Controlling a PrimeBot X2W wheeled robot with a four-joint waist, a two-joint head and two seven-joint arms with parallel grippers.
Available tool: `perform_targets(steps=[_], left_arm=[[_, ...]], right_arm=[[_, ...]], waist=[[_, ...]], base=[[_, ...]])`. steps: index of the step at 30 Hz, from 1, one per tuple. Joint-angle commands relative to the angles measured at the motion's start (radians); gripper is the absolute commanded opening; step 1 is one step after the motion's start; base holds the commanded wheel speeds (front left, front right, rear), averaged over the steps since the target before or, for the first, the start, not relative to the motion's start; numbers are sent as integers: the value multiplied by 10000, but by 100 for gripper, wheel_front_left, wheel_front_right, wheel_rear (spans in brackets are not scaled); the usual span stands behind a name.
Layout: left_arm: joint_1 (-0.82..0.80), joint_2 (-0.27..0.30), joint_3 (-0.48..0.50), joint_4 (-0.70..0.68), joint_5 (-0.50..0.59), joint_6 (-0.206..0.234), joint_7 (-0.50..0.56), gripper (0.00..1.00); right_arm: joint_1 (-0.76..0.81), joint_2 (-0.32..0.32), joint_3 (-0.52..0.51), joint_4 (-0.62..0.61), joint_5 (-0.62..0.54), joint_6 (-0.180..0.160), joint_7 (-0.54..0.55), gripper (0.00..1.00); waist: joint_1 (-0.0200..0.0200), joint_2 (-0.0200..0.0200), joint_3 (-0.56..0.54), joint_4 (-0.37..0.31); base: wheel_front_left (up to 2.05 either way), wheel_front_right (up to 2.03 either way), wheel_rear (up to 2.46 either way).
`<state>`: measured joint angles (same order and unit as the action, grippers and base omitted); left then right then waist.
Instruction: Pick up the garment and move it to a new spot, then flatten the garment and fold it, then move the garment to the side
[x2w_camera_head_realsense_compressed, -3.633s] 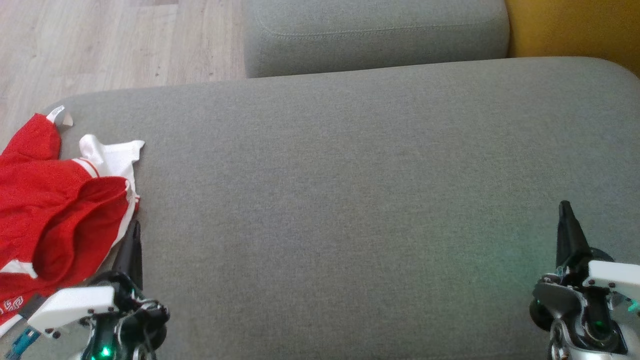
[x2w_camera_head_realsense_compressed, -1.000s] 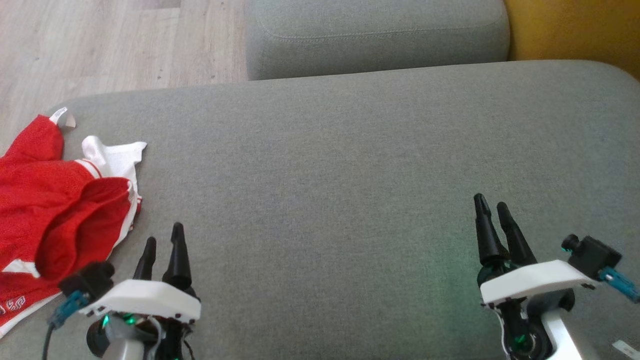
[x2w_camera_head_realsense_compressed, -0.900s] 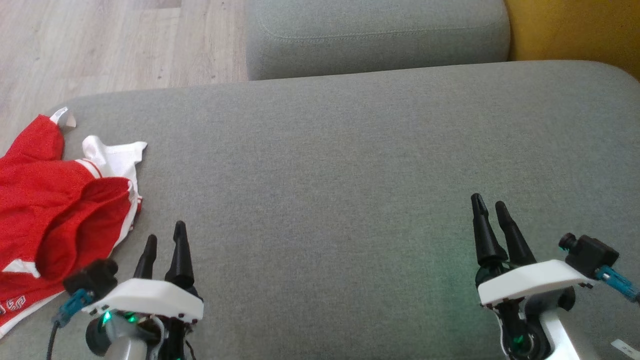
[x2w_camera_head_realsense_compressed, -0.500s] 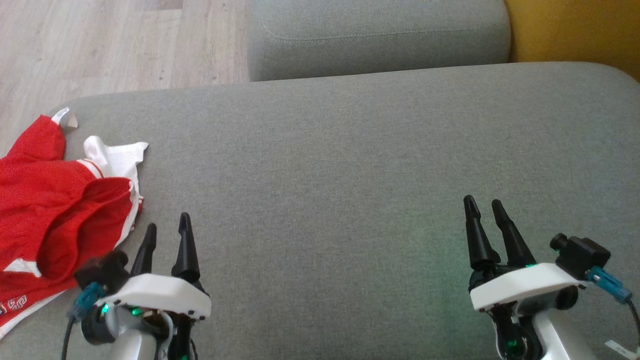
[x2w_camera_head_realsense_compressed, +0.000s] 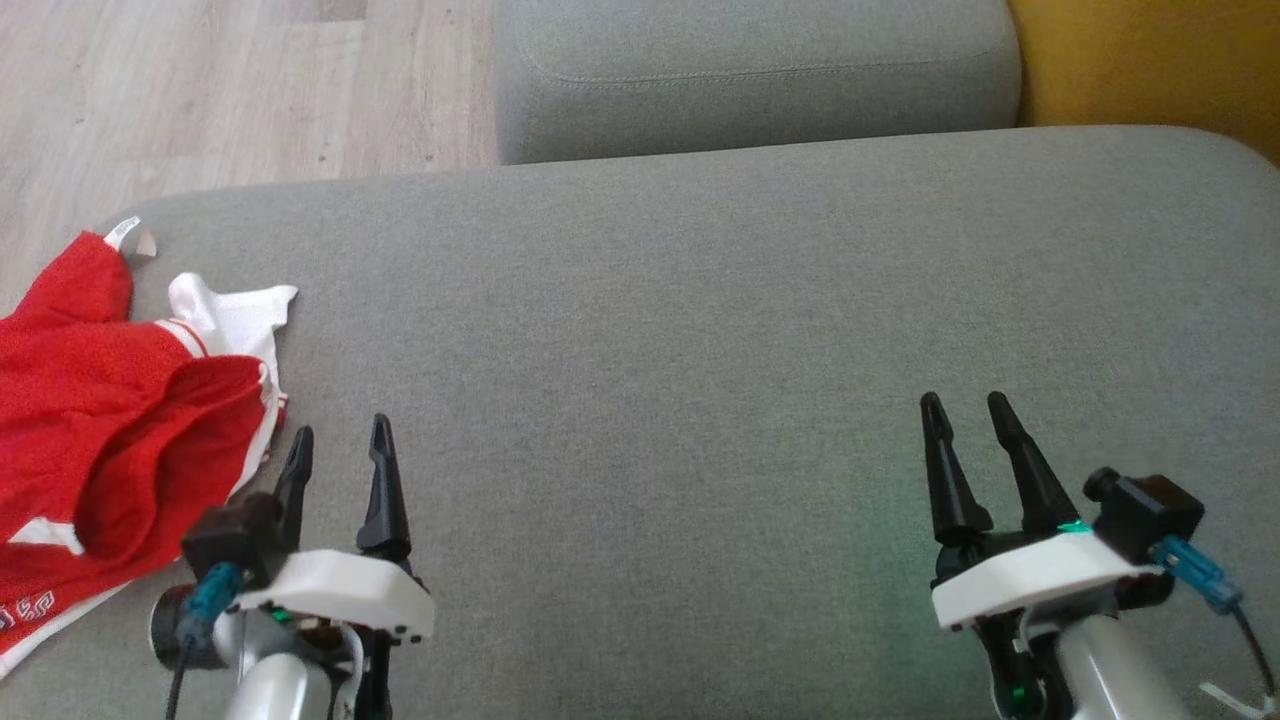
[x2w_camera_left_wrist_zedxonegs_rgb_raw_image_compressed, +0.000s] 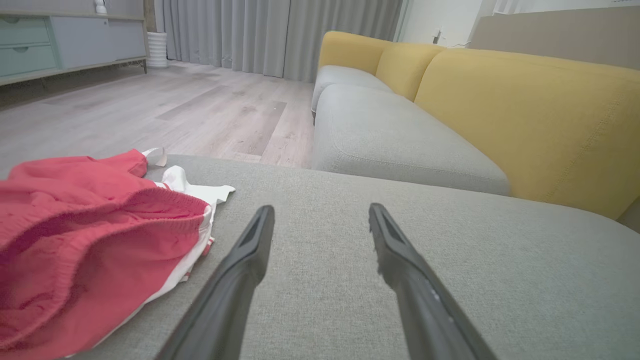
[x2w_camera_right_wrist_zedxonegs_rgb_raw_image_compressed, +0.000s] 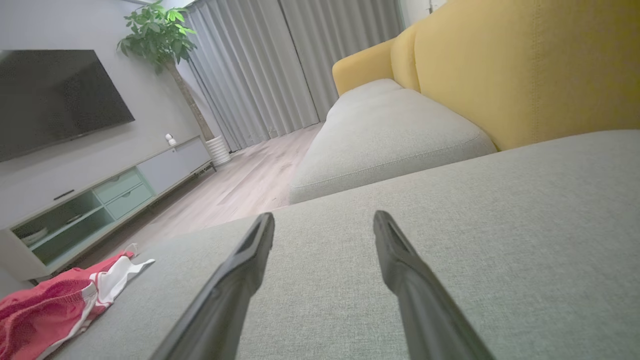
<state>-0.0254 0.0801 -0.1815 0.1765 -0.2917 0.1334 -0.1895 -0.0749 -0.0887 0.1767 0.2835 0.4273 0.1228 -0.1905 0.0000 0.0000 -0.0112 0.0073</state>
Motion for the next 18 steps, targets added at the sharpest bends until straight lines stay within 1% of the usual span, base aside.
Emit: perform_targets(steps=[1,18], left_arm=[[-593,172,229,-422,315,79,-174,100],[-616,166,-26,-596,2375,396,-671,100]], right_arm=[[-625,19,165,-324,-306,67,-160,100],[-668,144,388,-345,-2311,78,-661,100]], waist=[[0,0,-3,1],[0,0,-63,3]], base=[[0,0,0],[0,0,0]])
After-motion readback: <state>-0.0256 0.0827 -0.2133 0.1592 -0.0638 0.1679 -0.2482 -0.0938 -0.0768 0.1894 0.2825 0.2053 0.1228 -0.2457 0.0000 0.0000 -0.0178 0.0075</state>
